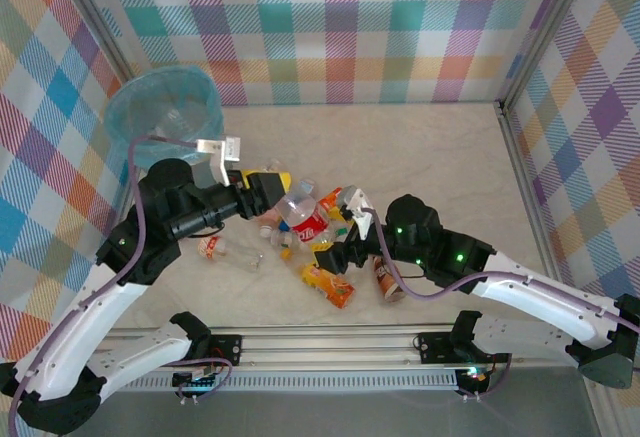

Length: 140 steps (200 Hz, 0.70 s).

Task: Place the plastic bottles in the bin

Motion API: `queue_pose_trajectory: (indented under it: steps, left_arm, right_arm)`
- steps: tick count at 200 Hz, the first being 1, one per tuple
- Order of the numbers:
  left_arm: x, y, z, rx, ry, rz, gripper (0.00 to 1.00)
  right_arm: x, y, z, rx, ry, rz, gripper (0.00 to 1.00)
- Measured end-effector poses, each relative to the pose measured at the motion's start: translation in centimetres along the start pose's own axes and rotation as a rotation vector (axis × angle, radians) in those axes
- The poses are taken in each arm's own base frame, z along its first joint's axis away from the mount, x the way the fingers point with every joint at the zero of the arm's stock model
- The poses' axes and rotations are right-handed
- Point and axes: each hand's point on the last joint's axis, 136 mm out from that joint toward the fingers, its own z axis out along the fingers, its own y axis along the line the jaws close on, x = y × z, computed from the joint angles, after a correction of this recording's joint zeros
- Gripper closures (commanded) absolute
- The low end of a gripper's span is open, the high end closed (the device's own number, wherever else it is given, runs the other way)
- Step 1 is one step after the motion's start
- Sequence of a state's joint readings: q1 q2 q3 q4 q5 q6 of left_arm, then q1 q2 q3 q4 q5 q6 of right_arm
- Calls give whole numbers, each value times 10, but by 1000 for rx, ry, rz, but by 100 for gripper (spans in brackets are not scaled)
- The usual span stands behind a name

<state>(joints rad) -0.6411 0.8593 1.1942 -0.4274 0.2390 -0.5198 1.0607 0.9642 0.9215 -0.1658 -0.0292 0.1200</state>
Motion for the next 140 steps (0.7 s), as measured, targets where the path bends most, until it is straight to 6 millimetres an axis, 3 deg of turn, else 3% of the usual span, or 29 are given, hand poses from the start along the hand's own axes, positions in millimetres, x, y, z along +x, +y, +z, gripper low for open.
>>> queue_pose_trajectory:
  steps: [32, 66, 107, 140]
  left_arm:
    - [-26, 20, -14, -174, -103, 31, 47]
    - [-89, 28, -35, -398, -267, 130, 47]
    - [-160, 13, -70, -551, -449, 274, 48]
    - [-209, 5, -109, -697, -597, 350, 49]
  right_arm:
    - [-22, -4, -1, 37, -35, -12, 4]
    - [-70, 1, 10, 36, -76, -59, 3]
    - [-131, 7, 54, 28, -81, -86, 4]
    - [-151, 12, 96, -18, -64, -63, 6]
